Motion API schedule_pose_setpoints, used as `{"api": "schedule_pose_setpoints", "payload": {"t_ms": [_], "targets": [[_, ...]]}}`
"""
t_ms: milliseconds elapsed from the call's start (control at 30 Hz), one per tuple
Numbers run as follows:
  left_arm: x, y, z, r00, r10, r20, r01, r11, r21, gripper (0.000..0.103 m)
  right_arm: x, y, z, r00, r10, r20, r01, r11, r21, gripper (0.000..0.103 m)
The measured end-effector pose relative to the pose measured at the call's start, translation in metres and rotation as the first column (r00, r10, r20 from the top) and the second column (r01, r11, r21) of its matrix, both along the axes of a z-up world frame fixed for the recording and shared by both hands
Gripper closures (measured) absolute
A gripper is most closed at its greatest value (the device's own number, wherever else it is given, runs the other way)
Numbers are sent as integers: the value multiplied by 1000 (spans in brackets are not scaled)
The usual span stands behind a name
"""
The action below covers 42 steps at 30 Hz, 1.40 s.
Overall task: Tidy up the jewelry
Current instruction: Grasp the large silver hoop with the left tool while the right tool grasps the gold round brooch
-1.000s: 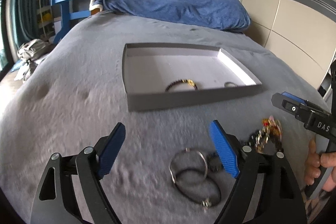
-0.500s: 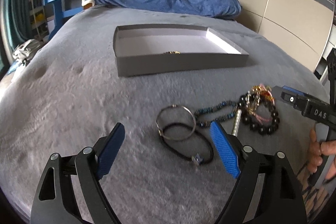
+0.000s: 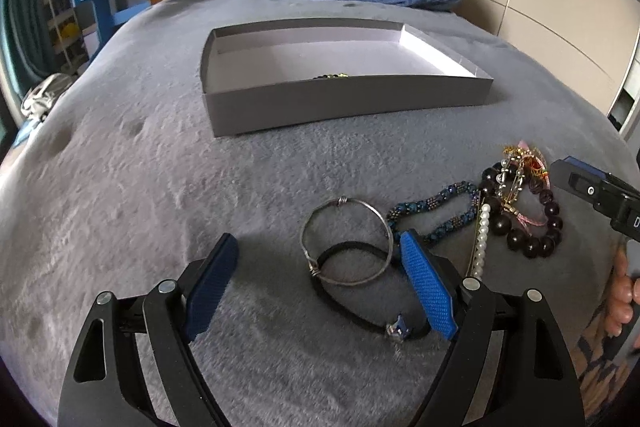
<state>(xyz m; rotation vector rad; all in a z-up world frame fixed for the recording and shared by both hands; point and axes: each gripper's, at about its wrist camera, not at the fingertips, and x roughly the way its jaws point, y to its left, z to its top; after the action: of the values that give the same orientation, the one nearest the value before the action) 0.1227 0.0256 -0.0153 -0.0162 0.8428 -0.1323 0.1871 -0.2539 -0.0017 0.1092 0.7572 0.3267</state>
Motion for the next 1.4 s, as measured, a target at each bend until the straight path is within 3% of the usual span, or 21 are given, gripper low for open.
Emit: {"api": "schedule_pose_setpoints", "payload": {"t_ms": [233, 367, 600, 933, 1233, 1400], "targets": [[2, -3, 0, 1000, 0, 9, 0, 1000, 15, 41, 2, -1, -3, 1000, -8, -15, 8, 1000, 1, 24], [1, -4, -1, 1000, 4, 26, -4, 1000, 18, 57, 2, -6, -3, 1000, -23, -21, 23, 999, 27, 34], [-3, 2, -2, 999, 12, 53, -10, 1000, -29, 57, -4, 5, 2, 999, 20, 26, -21, 999, 26, 34], [-6, 1, -3, 998, 16, 62, -14, 999, -34, 57, -1, 50, 1, 986, 148, 80, -142, 986, -85, 34], [-8, 1, -3, 998, 17, 65, -14, 999, -35, 57, 9, 69, -7, 982, 180, 61, -169, 975, -143, 34], [-8, 2, -2, 998, 17, 65, -15, 999, -36, 57, 10, 73, -8, 980, 189, 62, -177, 970, -168, 44]]}}
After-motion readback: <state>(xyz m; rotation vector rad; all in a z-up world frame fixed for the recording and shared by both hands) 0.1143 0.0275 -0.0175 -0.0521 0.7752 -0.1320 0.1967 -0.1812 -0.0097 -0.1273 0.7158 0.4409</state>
